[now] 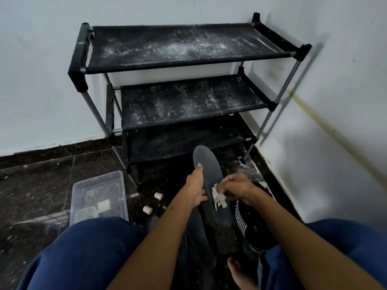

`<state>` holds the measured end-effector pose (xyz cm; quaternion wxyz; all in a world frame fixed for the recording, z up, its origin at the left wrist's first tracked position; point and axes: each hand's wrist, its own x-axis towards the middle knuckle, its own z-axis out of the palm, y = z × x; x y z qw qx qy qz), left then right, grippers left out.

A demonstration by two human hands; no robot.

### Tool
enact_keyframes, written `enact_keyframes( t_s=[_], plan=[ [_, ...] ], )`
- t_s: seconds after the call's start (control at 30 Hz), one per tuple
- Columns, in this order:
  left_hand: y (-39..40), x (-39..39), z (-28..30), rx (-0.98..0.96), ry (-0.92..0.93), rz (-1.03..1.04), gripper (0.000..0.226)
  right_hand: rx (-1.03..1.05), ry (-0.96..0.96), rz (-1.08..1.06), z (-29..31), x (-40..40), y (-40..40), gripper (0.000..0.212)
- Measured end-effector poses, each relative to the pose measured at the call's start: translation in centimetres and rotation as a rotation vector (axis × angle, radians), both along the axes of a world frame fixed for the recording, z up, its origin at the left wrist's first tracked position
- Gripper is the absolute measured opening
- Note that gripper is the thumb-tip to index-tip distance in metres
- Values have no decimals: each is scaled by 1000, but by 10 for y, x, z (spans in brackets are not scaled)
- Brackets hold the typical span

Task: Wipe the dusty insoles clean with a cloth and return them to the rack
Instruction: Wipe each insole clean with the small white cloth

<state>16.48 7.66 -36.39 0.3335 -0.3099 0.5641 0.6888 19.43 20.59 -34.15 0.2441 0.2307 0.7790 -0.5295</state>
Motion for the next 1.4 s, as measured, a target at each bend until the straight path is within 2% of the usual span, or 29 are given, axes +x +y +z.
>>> enact_keyframes(
  t_s=[0.17, 0.3, 0.4, 0.47, 0.63, 0.83, 1.03, 1.2, 1.33, 1.4],
  plan=[
    [7, 20, -50, -27, -154, -42, 67, 139, -143, 4, -66, 7, 5, 16],
    [21, 39, -108, -21, -238, 2, 73, 222, -187, -42, -113, 19, 4, 4],
    [30, 56, -154, 6, -285, 34, 83, 273, -184, -15, -143, 29, 6, 7],
    [34, 66, -172, 24, -301, 44, 79, 289, -193, 4, -163, 33, 6, 17],
    [41, 79, -187, 108, -355, 132, 77, 387, -283, 30, -203, 36, 7, 30],
    [49, 91, -209, 121, -392, 161, 76, 498, -357, 118, -231, 38, 7, 10],
    [51, 100, -228, 126, -412, 165, 74, 547, -383, 106, -250, 44, 9, 27],
    [44, 89, -221, 66, -410, 117, 74, 599, -378, 85, -242, 38, 12, 30],
    [24, 68, -204, -105, -312, 70, 47, 542, -350, 96, -225, 33, 4, 28],
    [8, 55, -188, -202, -239, 47, 43, 477, -322, 90, -211, 30, -6, 26]
  ],
)
